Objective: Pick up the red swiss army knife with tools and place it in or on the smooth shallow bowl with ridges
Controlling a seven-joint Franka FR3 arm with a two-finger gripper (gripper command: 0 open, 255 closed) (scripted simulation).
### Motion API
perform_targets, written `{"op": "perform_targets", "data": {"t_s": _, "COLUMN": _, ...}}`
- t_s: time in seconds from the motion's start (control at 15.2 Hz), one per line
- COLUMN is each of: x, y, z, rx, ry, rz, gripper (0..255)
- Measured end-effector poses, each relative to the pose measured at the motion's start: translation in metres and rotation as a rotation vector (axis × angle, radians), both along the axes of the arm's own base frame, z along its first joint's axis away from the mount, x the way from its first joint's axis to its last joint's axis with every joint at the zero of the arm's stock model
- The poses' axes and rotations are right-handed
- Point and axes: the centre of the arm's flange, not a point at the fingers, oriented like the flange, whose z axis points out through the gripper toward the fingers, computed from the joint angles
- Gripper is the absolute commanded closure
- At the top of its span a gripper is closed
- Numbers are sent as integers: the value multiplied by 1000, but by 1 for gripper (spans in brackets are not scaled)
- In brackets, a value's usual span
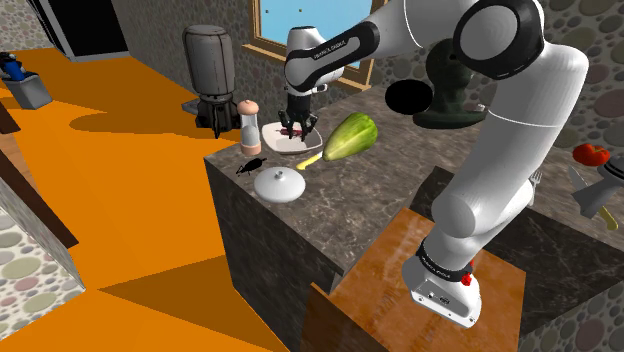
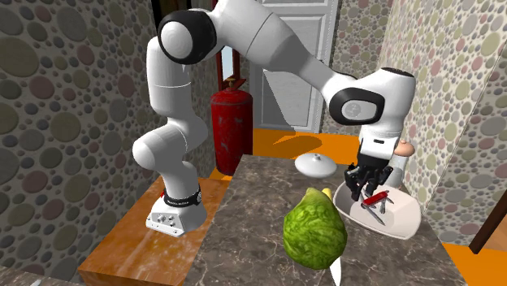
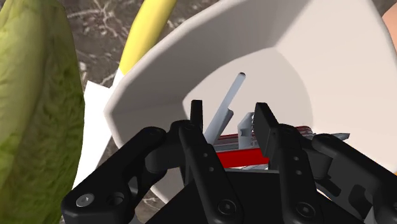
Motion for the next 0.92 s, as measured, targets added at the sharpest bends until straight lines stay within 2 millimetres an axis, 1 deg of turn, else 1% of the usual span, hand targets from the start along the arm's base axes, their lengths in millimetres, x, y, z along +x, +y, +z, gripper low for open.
{"op": "perform_targets", "data": {"t_s": 0.33, "x": 0, "y": 0, "z": -1, "rx": 0, "ry": -1, "rz": 0, "gripper": 255}}
{"op": "perform_targets", "data": {"t_s": 0.4, "x": 0, "y": 0, "z": -1, "rx": 0, "ry": -1, "rz": 0, "gripper": 0}}
{"op": "perform_targets", "data": {"t_s": 0.79, "x": 0, "y": 0, "z": -1, "rx": 0, "ry": -1, "rz": 0, "gripper": 0}}
{"op": "perform_targets", "data": {"t_s": 0.92, "x": -1, "y": 0, "z": 15, "rx": 0, "ry": -1, "rz": 0, "gripper": 0}}
